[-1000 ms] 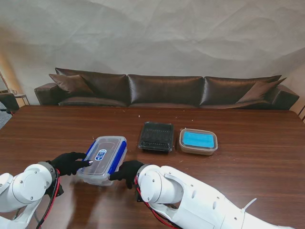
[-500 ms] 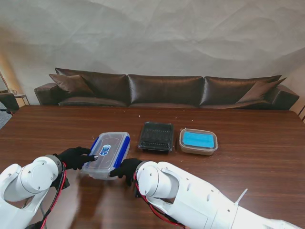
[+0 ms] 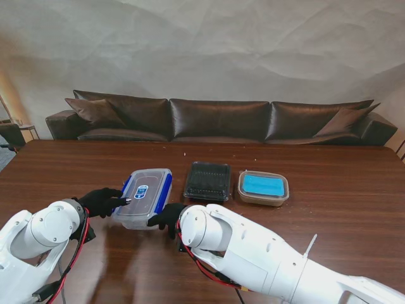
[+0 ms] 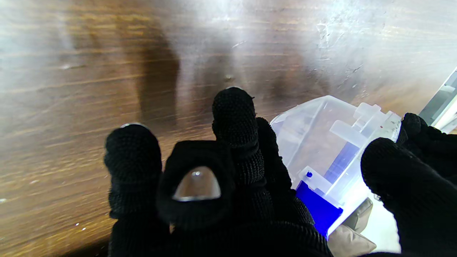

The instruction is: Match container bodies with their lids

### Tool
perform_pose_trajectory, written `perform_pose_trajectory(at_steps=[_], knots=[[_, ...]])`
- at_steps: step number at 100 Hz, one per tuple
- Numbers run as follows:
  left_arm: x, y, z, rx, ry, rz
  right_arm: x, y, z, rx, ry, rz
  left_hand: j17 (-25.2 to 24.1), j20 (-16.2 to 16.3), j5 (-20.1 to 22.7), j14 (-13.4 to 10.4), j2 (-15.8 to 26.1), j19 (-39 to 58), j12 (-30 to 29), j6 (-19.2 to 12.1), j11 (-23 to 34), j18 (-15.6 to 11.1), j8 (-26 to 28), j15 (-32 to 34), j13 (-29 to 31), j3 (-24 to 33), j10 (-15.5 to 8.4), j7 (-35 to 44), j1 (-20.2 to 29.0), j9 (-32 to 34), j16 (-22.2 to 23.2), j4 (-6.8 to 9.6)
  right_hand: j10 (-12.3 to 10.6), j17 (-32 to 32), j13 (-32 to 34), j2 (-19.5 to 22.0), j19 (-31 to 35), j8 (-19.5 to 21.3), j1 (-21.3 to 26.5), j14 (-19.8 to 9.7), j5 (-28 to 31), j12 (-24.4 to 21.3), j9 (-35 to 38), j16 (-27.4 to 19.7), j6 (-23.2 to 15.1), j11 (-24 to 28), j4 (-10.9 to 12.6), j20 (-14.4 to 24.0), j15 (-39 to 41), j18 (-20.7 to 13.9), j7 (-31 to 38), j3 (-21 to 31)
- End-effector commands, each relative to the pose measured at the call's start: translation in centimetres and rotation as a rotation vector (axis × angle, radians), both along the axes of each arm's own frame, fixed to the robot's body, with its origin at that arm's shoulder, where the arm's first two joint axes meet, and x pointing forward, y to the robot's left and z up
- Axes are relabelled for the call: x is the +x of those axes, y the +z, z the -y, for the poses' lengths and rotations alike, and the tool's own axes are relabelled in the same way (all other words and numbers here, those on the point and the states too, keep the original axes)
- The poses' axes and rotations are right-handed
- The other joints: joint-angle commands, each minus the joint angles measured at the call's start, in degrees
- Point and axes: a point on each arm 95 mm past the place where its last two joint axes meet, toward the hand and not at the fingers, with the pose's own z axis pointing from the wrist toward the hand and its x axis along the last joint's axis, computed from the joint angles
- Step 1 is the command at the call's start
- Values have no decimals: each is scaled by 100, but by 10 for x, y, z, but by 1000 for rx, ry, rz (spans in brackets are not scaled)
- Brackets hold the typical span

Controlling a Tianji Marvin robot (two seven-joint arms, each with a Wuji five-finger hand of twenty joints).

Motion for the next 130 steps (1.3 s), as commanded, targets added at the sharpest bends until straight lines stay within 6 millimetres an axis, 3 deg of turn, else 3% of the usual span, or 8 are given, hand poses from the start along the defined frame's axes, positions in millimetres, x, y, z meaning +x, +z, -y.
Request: perform_pose_trajectory(at_steps=[1, 13, 31, 57, 130], knots=[[5, 3, 6, -15, -25, -3, 2, 1, -4, 4, 7, -13, -84, 9, -85, 220, 224, 138, -133, -184, -168, -179, -10, -129, -105, -45, -33, -2, 41, -109, -52, 206, 118, 1737, 73, 215, 288, -83, 8, -475, -53, 14, 340, 52, -161, 170, 52, 170, 155, 177, 8, 37], [15, 7, 9, -18, -32, 8, 8, 0, -3, -10, -4, -10, -83, 15, -114, 214, 223, 135, -177, -160, -223, -179, -11, -153, -114, -42, -31, -16, 56, -104, -62, 208, 129, 1743, 74, 216, 300, -78, 15, -458, -16, 10, 355, 56, -153, 173, 52, 177, 169, 185, 24, 60], [23, 12, 12, -29, -43, 18, 19, -1, -2, -28, -28, -3, -71, 25, -167, 207, 214, 134, -214, 231, -257, -176, -24, -161, -69, -43, -44, -49, 54, -80, -70, 210, 145, 1751, 71, 226, 307, -81, 21, -441, -14, 4, 381, 64, -117, 177, 50, 177, 187, 226, 22, 109], [32, 9, 13, -53, -33, 15, 33, -1, 0, -54, -43, -2, -90, 30, -253, 231, 221, 113, -250, -29, -314, -183, -50, -224, -153, -38, -14, -88, 82, -142, -84, 209, 156, 1751, 71, 234, 310, -69, 26, -417, -19, -2, 390, 58, -74, 172, 47, 172, 175, 225, 50, 131], [65, 5, 34, -114, -76, -13, 53, -4, 3, -70, -83, 10, -130, 63, -262, 258, 240, 75, -226, 55, -361, -201, -72, -241, -169, -52, -1, -87, 87, -117, -45, 208, 147, 1736, 69, 229, 303, -54, 23, -396, -137, -35, 382, 49, -17, 116, 36, 171, 163, 247, 71, 187]])
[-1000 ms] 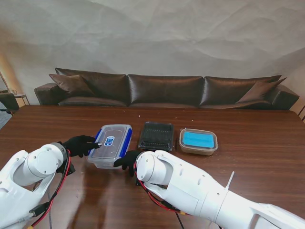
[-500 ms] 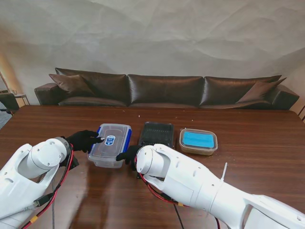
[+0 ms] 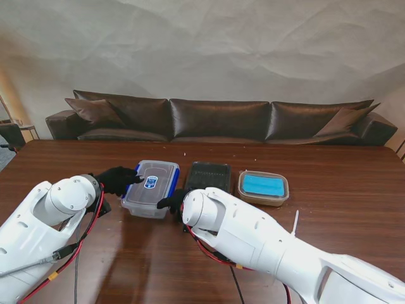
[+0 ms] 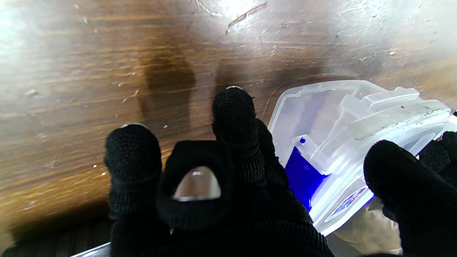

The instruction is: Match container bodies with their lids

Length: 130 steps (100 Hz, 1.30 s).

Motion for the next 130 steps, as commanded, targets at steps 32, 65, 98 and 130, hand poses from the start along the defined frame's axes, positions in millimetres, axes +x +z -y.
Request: perform_pose_trajectory(at_steps=[32, 65, 98, 130], knots=[[0, -6, 16, -36, -28, -28, 3, -1, -3, 3, -10, 1, -69, 74, -247, 172, 239, 146, -188, -161, -344, -483, -82, -137, -122, -45, -325, -140, 98, -123, 3, 207, 147, 1723, 69, 133, 296, 9, 130, -373, -469, -68, 341, 43, -38, 92, 91, 175, 161, 244, 180, 215], [-5, -5, 12, -8, -17, -35, 2, -1, 4, -12, -15, 5, 52, 339, -588, 145, 242, 581, -28, -218, -216, -468, -162, 190, -28, -73, -322, -237, 16, -152, 186, 201, 150, 1715, 68, 35, 297, 9, 54, -360, -490, -98, 333, 42, 41, 94, 59, 180, 157, 252, 190, 98], [-19, 2, -1, 45, 10, -15, -5, 6, 8, -13, -25, 24, 106, 340, -935, 148, 259, 593, -157, -424, -349, -355, -316, 149, -9, -101, -325, -291, -303, -215, 162, 186, 143, 1735, 68, -11, 318, 19, 7, -359, -521, -152, 373, 51, 180, 92, 50, 184, 173, 259, 228, -36], [-39, 29, -16, 116, 25, 96, -17, 20, 25, -3, -52, 55, -178, 84, -602, 275, 206, -82, -1806, -731, -1524, -425, -114, -1720, -651, -81, -275, -179, -324, -622, -905, 180, 193, 1762, 67, -64, 323, 18, -26, -328, -411, -203, 416, 53, 89, 62, 42, 168, 173, 297, 256, -155]])
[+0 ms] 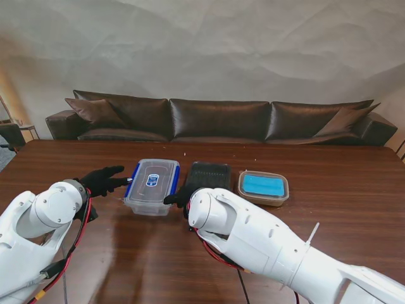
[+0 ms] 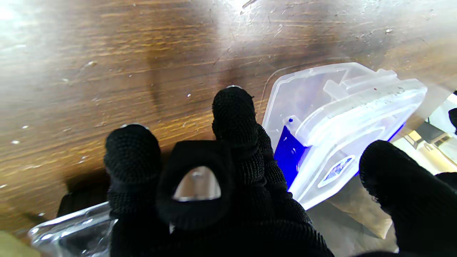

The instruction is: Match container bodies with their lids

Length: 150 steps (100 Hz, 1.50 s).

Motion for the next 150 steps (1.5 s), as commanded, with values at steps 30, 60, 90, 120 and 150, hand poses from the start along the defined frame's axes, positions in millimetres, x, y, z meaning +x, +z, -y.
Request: perform_pose_trajectory(at_steps=[30, 60, 90, 120, 150], knots=[[-39, 33, 7, -14, -79, 211, -28, 25, 30, 59, -22, 116, -279, -165, 402, -134, -23, -558, -1218, -86, -644, -639, 246, -1768, -571, -33, -88, 163, 70, -529, -968, 182, 236, 1554, 55, -197, 307, -18, -97, -112, 162, -103, 399, -3, -363, 28, 29, 189, 54, 320, 72, -168], [-71, 28, 41, -149, -166, 307, -61, 43, 60, 159, -37, 235, -195, -1206, 569, -421, -149, -2808, -2116, 124, -828, -703, 384, -3233, -625, -21, -384, 214, 220, -798, -2067, 183, 539, -17, -26, -460, -457, -51, 25, 989, 153, -277, -691, -1034, -781, -488, -34, 500, -2336, 569, -72, 18], [-108, 5, 85, -300, -222, 325, -87, 44, 92, 274, -35, 324, 189, -1664, 676, -584, -253, -4601, -2500, 204, -940, -667, 481, -3720, -785, -12, -505, 250, 322, -1035, -2696, 183, 675, -1237, -1225, -689, -1262, 22, 102, 1325, 76, -698, -1858, -1177, -1039, -973, -101, 506, -3702, 558, -190, 250], [-138, -14, 115, -394, -242, 312, -110, 42, 121, 350, -13, 419, 303, -1488, 699, -594, -291, -5193, -2564, 187, -961, -640, 496, -3761, -850, -12, -590, 255, 358, -1089, -2812, 183, 584, -1802, -1962, -798, -1736, 157, 123, 1295, 31, -907, -2359, -1360, -1199, -1117, -130, 458, -4279, 465, -312, 305], [-158, -35, 135, -483, -224, 288, -134, 30, 154, 389, 41, 510, 269, -1497, 704, -572, -326, -5357, -2611, 178, -983, -535, 504, -3816, -894, -9, -651, 258, 389, -1124, -2918, 185, 351, -2234, -2544, -879, -2310, 332, 101, 1172, -100, -1090, -2753, -1632, -1425, -1285, -156, 378, -4988, 364, -492, 276]])
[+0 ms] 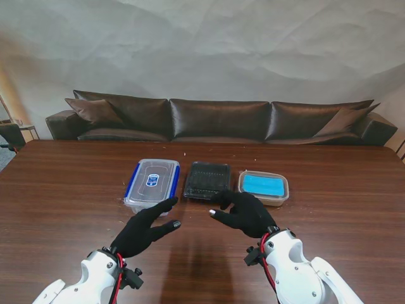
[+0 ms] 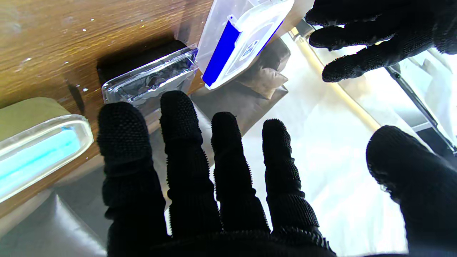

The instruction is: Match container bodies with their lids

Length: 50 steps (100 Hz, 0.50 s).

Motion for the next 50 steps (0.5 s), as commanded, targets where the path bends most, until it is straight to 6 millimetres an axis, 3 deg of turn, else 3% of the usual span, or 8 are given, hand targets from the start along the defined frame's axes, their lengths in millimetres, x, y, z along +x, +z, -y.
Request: perform_pose_trajectory(at_steps=[1, 50], knots=[[-7, -10, 7, -18, -12, -34, -8, -11, 6, -25, 2, -21, -27, 36, 52, -31, -89, -181, -85, -19, -64, -30, 16, -87, -89, -8, -147, 12, 143, -138, -104, 185, -215, -2238, -234, -126, -163, 88, 2, -133, -146, -83, -208, -65, -207, -129, -155, 81, -121, -1, -83, 73], [-17, -31, 12, -84, 46, -44, -26, -61, 45, -9, 18, 81, -130, -85, 573, -22, -211, -378, -82, 243, -37, 79, 411, -111, -170, 10, -78, 398, 233, -85, -233, 197, -460, -2919, -925, -335, -1122, 320, 19, -268, -380, -169, -695, -293, -326, -175, -156, -64, -734, -218, -72, 288]])
